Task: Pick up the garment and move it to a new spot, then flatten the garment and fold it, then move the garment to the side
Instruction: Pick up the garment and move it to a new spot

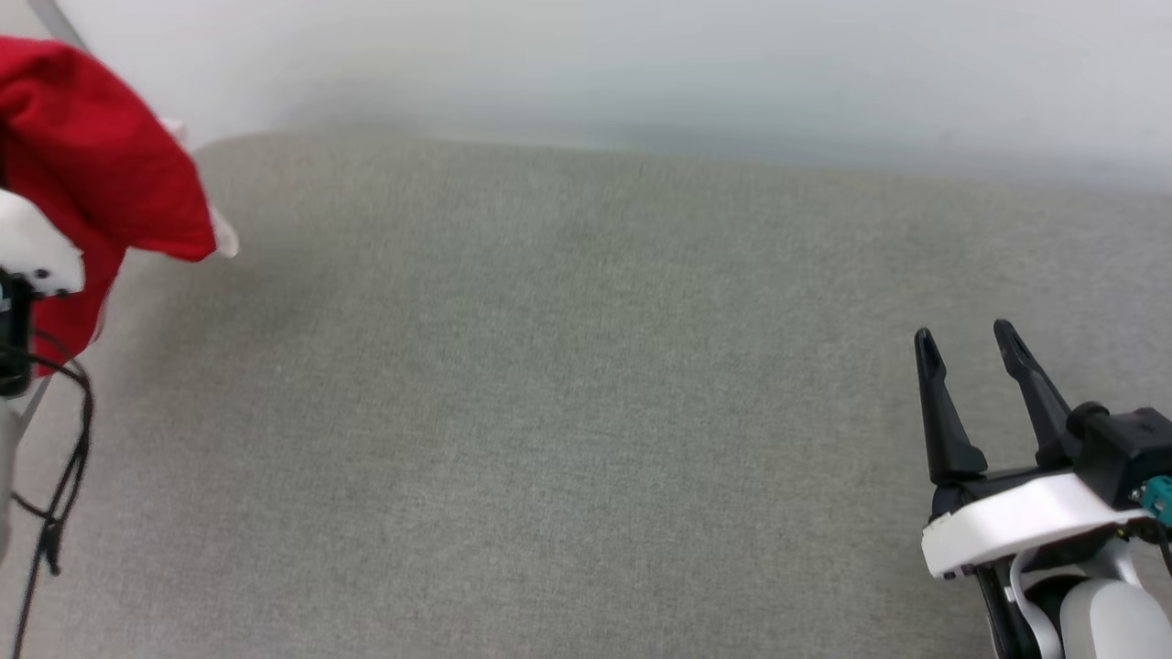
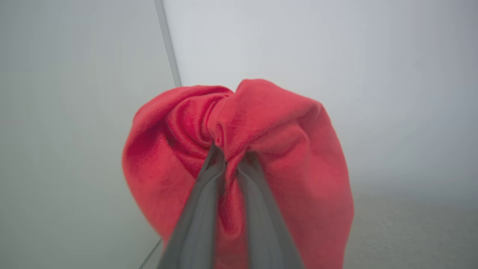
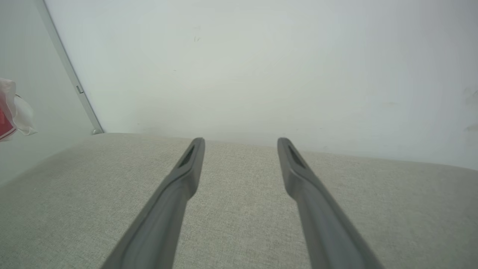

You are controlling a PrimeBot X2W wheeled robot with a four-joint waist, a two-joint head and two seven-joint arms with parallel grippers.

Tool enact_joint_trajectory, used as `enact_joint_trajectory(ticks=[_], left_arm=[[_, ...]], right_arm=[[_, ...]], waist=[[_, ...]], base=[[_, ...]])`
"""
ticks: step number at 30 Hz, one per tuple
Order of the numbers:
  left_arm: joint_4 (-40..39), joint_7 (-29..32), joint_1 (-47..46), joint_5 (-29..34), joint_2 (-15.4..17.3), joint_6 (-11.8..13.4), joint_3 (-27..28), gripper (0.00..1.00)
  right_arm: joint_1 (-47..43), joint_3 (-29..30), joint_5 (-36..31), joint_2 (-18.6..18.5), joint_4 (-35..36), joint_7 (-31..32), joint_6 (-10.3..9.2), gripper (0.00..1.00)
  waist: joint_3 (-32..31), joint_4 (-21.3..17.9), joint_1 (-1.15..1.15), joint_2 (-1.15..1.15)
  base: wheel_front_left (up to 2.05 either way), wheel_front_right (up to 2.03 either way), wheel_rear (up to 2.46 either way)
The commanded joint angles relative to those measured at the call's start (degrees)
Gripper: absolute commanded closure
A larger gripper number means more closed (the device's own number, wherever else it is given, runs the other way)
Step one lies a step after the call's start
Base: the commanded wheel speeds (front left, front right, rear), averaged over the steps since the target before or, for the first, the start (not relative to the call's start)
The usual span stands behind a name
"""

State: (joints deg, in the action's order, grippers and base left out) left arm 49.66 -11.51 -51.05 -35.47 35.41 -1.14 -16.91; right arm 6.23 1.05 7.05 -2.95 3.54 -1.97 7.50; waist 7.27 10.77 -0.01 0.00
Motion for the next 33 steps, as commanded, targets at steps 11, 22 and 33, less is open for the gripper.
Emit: enact_joint_trajectory(ticks=[11, 22, 33], left_arm=[[-16.4, -3.0, 7.8, -1.0, -8.0, 2.7, -0.9, 1.0], [-36.3, -1.1, 18.1, 0.1, -15.6, 4.5, -8.6, 1.0], [-37.2, 3.0, 22.7, 3.2, -21.1, 0.4, -21.7, 1.0]], right_arm=[[-3.7, 0.5, 0.8, 0.1, 2.4, 1.5, -0.02, 0.0], [-3.4, 1.0, 1.1, 0.1, 4.8, 2.4, -0.02, 0.0], [0.1, 0.1, 1.6, 0.1, 5.4, 1.0, -0.02, 0.0]], waist=[[-5.3, -9.0, 0.01, 0.0], [-0.2, -17.5, 0.01, 0.0], [9.1, -19.3, 0.01, 0.0]], base=[[0.0, 0.0, 0.0], [0.0, 0.0, 0.0], [0.0, 0.0, 0.0]])
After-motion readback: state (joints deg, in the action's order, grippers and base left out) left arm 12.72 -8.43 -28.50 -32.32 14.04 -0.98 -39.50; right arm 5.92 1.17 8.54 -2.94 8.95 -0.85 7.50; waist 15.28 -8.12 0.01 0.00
